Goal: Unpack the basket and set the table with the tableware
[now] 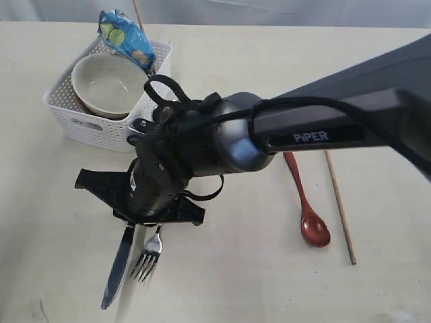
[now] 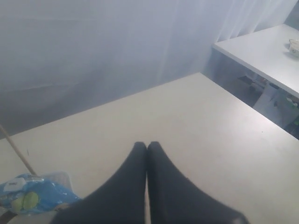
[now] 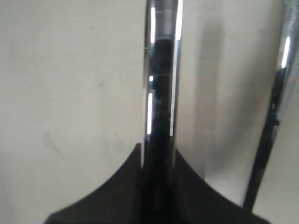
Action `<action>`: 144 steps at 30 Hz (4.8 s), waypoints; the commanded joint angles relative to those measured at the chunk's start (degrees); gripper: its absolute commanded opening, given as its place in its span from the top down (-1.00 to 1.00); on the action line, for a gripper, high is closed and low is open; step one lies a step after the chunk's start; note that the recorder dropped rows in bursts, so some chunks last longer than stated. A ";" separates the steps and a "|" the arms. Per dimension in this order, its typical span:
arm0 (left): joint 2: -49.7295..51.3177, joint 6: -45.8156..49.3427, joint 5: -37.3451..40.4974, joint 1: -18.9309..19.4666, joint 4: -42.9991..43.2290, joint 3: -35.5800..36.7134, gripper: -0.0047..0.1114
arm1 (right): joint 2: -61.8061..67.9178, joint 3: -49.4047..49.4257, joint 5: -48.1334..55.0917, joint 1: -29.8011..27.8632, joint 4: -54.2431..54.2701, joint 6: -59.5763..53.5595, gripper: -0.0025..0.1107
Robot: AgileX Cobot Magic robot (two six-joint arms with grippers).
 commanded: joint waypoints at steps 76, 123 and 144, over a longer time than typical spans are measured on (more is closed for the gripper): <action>-0.46 -0.50 -0.13 0.12 0.21 0.25 0.92 | -0.43 0.07 -1.22 -1.82 -9.60 3.28 0.96; 29.13 3.35 -24.31 -1.48 -6.76 0.12 -0.40 | -39.96 3.45 13.07 -23.22 -40.67 -21.28 0.40; 57.88 16.67 -36.03 -7.56 -17.09 -22.24 -0.37 | -39.96 7.66 4.71 -23.22 -44.52 -21.28 0.40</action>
